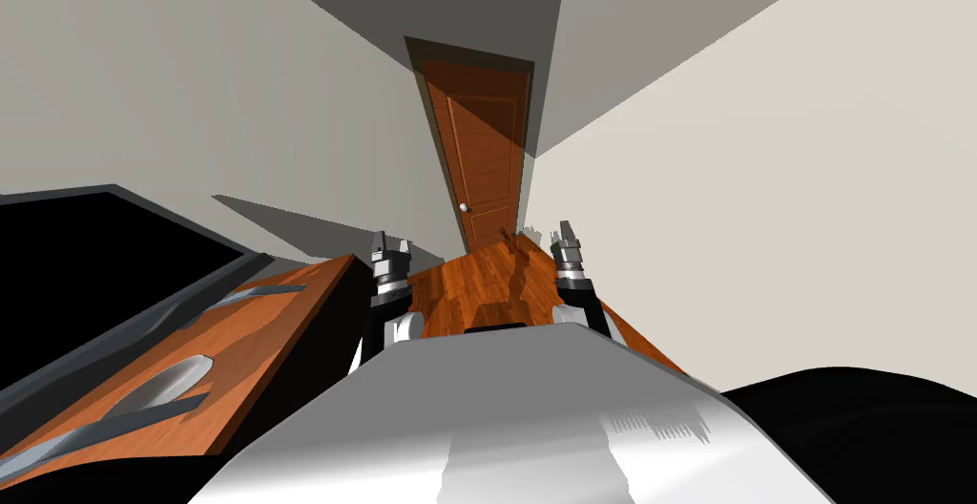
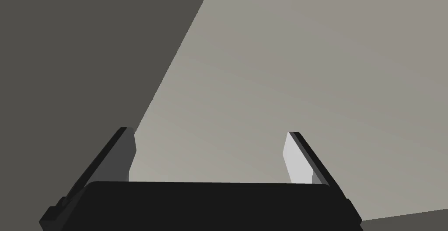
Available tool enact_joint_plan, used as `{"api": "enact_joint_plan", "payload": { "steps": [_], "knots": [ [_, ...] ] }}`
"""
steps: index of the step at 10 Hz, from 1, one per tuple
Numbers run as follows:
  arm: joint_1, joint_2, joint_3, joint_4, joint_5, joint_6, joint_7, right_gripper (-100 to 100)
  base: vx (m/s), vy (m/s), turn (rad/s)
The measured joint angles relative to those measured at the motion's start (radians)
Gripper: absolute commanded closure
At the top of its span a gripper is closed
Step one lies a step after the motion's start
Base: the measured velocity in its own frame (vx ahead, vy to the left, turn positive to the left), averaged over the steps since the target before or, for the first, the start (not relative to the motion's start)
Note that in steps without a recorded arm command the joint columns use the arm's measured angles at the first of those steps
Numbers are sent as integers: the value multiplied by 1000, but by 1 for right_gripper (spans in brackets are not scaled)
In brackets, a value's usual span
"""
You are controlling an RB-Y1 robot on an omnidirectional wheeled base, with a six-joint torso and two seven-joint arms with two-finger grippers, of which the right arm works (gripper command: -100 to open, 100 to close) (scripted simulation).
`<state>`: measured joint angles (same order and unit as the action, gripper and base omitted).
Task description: Pull the door open
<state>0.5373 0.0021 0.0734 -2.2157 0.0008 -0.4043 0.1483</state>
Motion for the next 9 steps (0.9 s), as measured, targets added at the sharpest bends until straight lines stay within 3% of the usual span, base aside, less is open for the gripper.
{"api": "enact_joint_plan", "payload": {
  "steps": [9],
  "knots": [
    [-53,-55,-107,191,93,-74,142,-100,150,54,110]
  ]
}}
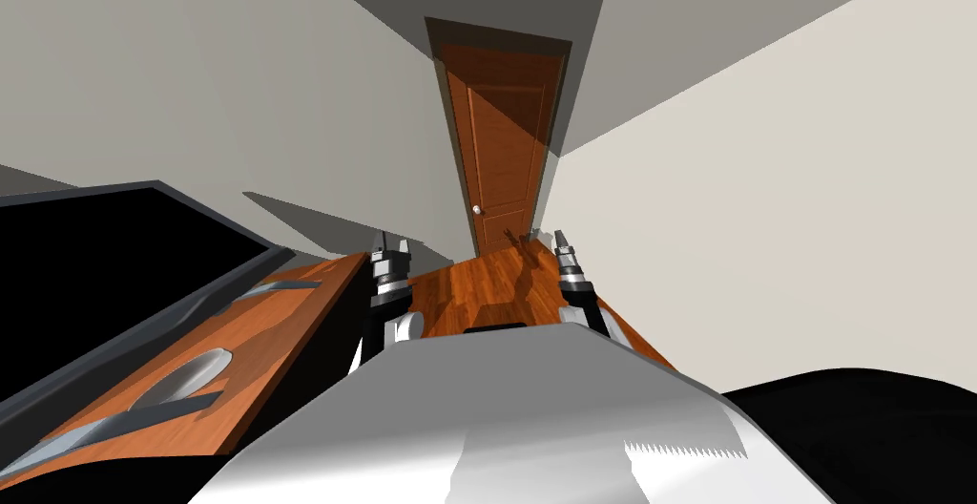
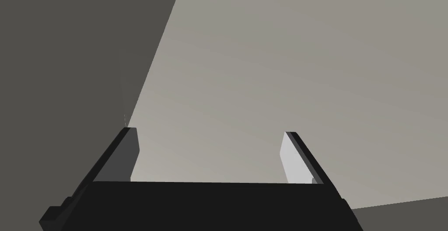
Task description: Pull the door open
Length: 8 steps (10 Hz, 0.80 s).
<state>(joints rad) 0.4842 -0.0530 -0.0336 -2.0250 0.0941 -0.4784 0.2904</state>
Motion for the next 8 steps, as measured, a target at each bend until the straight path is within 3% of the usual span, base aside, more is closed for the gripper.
{"api": "enact_joint_plan", "payload": {
  "steps": [8],
  "knots": [
    [-52,-28,-101,170,83,-61,128,-100,122,37,100]
  ]
}}
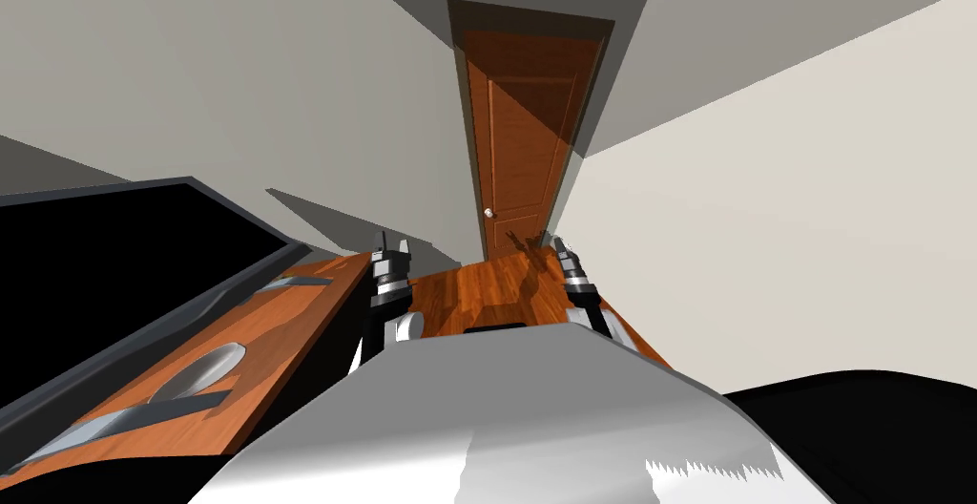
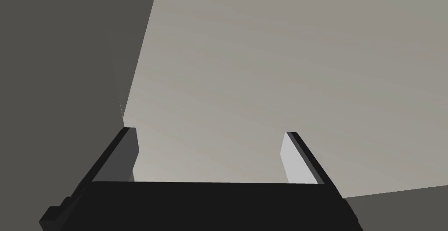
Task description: Pull the door open
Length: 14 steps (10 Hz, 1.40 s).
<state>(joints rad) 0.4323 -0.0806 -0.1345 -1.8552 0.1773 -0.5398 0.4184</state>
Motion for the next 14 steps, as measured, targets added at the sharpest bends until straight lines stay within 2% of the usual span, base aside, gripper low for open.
{"api": "enact_joint_plan", "payload": {
  "steps": [5,8,9,12,14],
  "knots": [
    [-32,-9,-65,110,56,-41,85,-100,130,37,114],
    [-46,-7,-105,186,91,-79,139,-100,142,26,131],
    [-59,-11,-122,214,103,-86,158,-100,142,33,114],
    [-70,-9,-156,263,135,-104,204,-100,110,33,92],
    [-88,-7,-181,316,154,-125,237,-100,111,20,99]
  ]
}}
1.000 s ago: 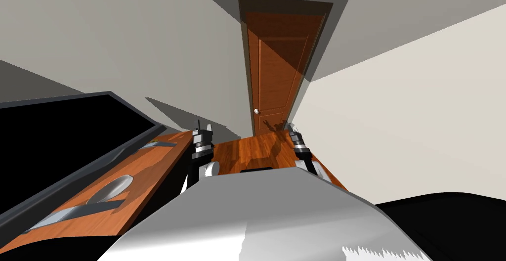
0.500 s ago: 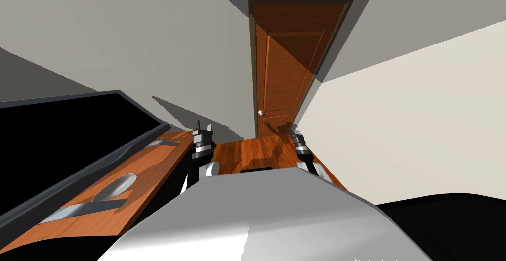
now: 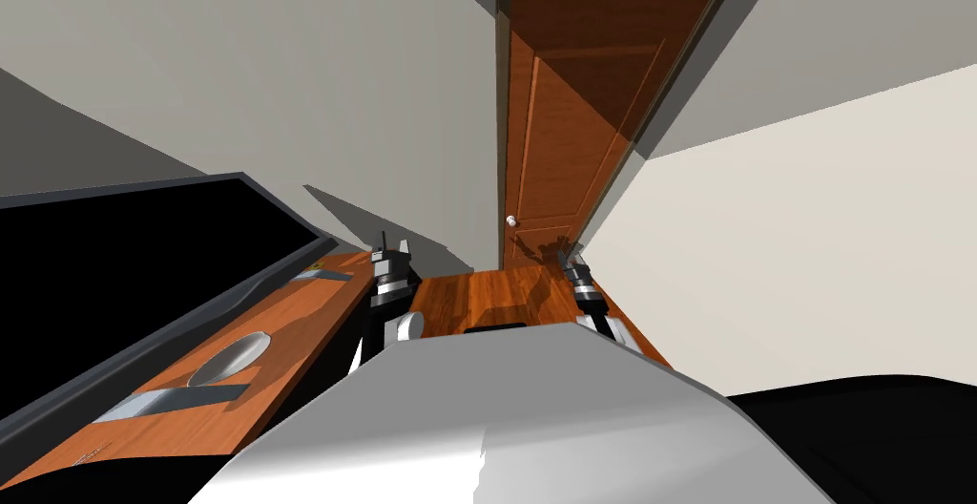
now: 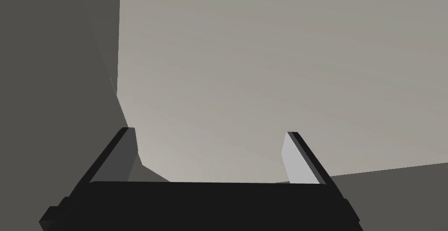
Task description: Pull the door open
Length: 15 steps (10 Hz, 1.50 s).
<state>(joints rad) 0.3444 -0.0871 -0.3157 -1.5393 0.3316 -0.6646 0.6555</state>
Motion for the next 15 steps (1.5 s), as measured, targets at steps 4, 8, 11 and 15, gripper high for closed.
{"api": "enact_joint_plan", "payload": {
  "steps": [4,8,11,15],
  "knots": [
    [-22,1,-46,73,38,-24,55,-100,111,13,92],
    [-45,9,-91,154,76,-57,115,-100,108,13,95],
    [-67,23,-129,227,109,-86,168,-100,139,-5,121],
    [-85,41,-179,304,154,-116,232,-100,145,5,103]
  ]
}}
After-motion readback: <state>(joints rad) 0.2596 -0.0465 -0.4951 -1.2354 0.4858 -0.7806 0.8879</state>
